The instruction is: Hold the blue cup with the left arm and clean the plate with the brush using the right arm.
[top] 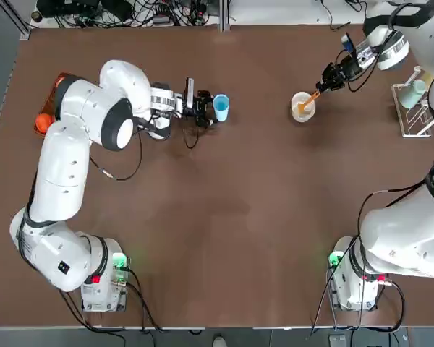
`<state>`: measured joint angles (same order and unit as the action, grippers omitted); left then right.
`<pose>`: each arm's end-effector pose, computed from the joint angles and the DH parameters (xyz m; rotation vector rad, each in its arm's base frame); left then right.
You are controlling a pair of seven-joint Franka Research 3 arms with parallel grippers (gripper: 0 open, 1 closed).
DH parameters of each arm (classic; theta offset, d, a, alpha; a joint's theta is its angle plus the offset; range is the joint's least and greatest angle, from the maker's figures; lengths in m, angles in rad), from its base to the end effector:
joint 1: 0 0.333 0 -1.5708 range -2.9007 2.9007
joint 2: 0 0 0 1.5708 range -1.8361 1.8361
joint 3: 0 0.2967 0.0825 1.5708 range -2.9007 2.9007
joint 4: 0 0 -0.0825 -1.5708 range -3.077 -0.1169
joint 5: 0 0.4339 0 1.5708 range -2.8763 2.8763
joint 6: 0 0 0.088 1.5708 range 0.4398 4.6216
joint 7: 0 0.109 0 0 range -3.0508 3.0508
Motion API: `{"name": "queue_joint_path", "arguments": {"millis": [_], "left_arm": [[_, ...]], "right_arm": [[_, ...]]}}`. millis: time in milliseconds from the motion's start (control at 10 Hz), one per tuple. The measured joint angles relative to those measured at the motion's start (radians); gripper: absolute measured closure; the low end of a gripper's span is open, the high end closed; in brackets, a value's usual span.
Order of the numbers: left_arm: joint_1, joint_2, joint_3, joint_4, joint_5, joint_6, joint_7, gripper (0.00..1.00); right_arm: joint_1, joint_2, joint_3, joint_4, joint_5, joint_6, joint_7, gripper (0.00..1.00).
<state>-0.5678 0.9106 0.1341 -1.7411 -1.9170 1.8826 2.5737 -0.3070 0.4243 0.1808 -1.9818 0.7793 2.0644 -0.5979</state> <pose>0.5494 -0.3332 0.0115 1.3695 -1.3355 1.0446 0.6094 -0.0376 0.1883 -2.3823 0.0464 0.0808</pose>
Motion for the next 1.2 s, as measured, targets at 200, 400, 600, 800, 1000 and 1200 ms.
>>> {"name": "queue_joint_path", "arguments": {"millis": [200, 400, 600, 800, 1000, 1200], "left_arm": [[0.000, -0.009, 0.001, -0.010, 0.008, 0.000, 0.000, 0.00], [0.006, -0.023, 0.002, -0.027, 0.024, 0.000, 0.000, 0.00], [0.018, -0.028, 0.002, -0.031, 0.036, 0.000, 0.000, 0.00], [0.030, -0.032, 0.003, -0.036, 0.051, 0.000, 0.000, 0.00], [0.043, -0.047, 0.004, -0.051, 0.065, -0.010, 0.000, 0.00], [0.049, -0.092, 0.034, -0.084, 0.095, -0.011, 0.000, 0.00]], "right_arm": [[-0.013, 0.000, 0.000, 0.000, 0.000, -0.009, -0.020, 0.64], [-0.030, 0.000, -0.001, 0.000, -0.002, -0.013, -0.031, 0.54], [-0.040, 0.000, -0.002, 0.000, -0.006, -0.013, -0.046, 0.41], [-0.045, 0.000, -0.002, 0.003, -0.006, -0.014, -0.057, 0.24], [-0.041, -0.004, -0.002, 0.015, -0.007, -0.014, -0.051, 0.01], [-0.010, -0.029, -0.010, 0.039, -0.077, -0.013, -0.016, 0.00]]}}
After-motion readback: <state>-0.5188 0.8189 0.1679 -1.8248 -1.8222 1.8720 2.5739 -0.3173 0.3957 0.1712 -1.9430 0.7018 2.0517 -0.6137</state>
